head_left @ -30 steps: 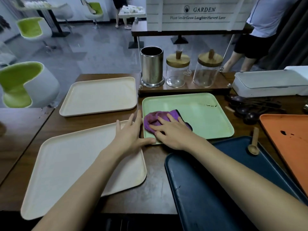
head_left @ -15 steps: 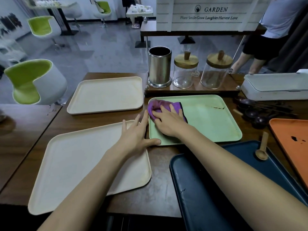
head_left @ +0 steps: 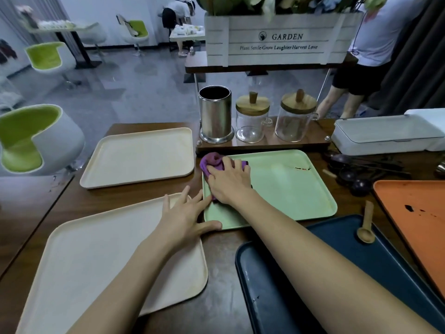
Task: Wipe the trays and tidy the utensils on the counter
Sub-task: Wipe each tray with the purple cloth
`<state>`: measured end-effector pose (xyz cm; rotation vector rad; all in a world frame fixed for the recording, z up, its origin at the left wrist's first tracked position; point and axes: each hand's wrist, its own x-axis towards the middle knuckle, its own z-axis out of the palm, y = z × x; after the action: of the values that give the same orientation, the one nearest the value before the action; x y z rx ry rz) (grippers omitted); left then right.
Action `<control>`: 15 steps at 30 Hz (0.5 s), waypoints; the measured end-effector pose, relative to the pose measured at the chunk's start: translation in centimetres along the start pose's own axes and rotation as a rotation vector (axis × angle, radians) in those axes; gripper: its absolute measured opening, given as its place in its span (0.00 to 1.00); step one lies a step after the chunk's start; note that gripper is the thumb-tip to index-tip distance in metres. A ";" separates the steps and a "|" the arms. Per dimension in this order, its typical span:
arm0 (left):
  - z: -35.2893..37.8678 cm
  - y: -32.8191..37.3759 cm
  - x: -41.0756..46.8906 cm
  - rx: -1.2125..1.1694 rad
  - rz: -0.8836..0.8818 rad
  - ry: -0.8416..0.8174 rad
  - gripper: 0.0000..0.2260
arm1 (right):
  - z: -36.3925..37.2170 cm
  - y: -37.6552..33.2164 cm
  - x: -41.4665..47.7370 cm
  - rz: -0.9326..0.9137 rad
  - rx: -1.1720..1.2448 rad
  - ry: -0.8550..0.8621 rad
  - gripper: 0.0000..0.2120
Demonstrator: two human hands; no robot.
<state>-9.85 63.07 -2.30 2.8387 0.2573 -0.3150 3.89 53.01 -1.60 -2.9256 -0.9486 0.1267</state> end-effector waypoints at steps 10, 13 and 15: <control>-1.1 0.7 -0.3 0.172 -0.015 -0.024 0.65 | -0.7 10.1 -1.1 0.363 0.030 0.053 0.20; -1.3 1.0 -0.4 0.179 -0.012 -0.033 0.66 | -1.3 14.3 -1.8 0.484 -0.009 0.057 0.21; -1.4 1.1 -0.5 0.173 -0.011 -0.036 0.66 | -1.2 14.5 -1.8 0.482 -0.034 0.062 0.21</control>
<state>-9.85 62.37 -0.56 2.9995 0.2496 -0.4091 10.97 40.22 -1.55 -3.1040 -0.2245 0.0404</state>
